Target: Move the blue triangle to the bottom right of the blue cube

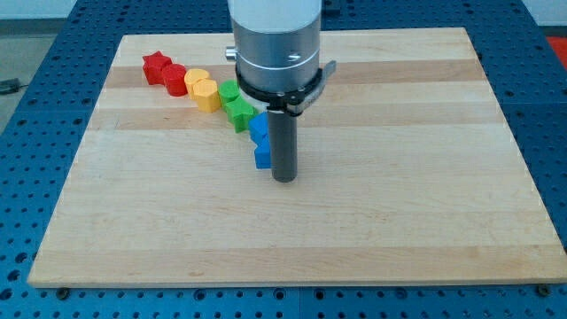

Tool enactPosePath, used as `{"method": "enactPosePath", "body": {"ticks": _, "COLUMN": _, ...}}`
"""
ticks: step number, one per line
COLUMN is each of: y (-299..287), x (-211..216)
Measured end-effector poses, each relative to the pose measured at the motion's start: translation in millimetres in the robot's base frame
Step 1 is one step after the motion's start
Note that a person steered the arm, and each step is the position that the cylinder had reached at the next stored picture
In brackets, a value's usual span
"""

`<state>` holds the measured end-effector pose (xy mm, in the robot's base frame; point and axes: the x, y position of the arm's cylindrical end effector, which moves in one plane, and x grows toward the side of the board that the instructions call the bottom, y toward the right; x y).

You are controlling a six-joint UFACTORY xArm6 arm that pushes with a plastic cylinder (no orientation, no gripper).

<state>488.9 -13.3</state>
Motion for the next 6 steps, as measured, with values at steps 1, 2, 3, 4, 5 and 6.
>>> {"method": "enactPosePath", "body": {"ticks": 1, "y": -26.9, "x": 12.8}}
{"method": "enactPosePath", "body": {"ticks": 2, "y": -78.1, "x": 3.6}}
{"method": "enactPosePath", "body": {"ticks": 3, "y": -93.0, "x": -12.2}}
{"method": "enactPosePath", "body": {"ticks": 4, "y": -53.1, "x": -12.5}}
{"method": "enactPosePath", "body": {"ticks": 5, "y": -23.0, "x": -12.5}}
{"method": "enactPosePath", "body": {"ticks": 6, "y": -23.2, "x": -12.5}}
